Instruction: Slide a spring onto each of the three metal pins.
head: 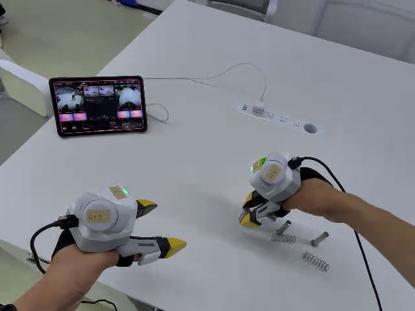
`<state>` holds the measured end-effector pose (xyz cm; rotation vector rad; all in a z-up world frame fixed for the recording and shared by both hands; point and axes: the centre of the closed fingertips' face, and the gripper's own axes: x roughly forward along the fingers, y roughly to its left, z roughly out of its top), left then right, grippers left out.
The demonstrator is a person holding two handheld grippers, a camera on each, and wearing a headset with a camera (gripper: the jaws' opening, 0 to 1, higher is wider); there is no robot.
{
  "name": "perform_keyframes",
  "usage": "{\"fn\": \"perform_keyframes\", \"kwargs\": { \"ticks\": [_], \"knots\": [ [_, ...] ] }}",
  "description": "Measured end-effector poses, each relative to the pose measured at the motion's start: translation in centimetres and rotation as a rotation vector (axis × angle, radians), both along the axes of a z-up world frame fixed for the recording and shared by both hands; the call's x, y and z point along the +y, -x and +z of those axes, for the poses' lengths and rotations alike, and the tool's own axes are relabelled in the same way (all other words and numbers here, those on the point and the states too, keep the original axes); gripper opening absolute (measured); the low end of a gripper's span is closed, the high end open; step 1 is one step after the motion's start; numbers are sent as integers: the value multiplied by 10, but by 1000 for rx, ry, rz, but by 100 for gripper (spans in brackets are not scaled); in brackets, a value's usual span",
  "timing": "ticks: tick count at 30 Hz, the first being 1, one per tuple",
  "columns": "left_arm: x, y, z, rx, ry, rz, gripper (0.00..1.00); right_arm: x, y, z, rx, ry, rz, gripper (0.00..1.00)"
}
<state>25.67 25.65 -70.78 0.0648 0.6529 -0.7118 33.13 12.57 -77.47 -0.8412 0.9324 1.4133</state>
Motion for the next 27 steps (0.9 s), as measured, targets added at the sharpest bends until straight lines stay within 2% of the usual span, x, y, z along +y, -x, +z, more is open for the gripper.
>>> {"fn": "perform_keyframes", "kwargs": {
  "ticks": [2, 4, 8, 18, 23, 27],
  "knots": [
    [-1, 0, 1, -3, -3, -6, 62, -3, 1, 3, 7, -5, -29, 32],
    [-2, 0, 2, -4, -5, -9, 62, -2, 0, 6, 9, -40, -59, 33],
    [-4, 0, 4, -6, 3, -10, 62, -4, -1, 11, 2, -68, -116, 37],
    [-13, -1, 10, -18, -2, -33, 62, -10, -3, 26, -2, -139, -230, 37],
    [-16, -1, 10, -16, 0, -38, 62, -13, -2, 33, 10, -202, -315, 39],
    [-21, -1, 10, -15, -1, -48, 62, -16, 1, 37, 1, -243, -367, 41]
  ]
}}
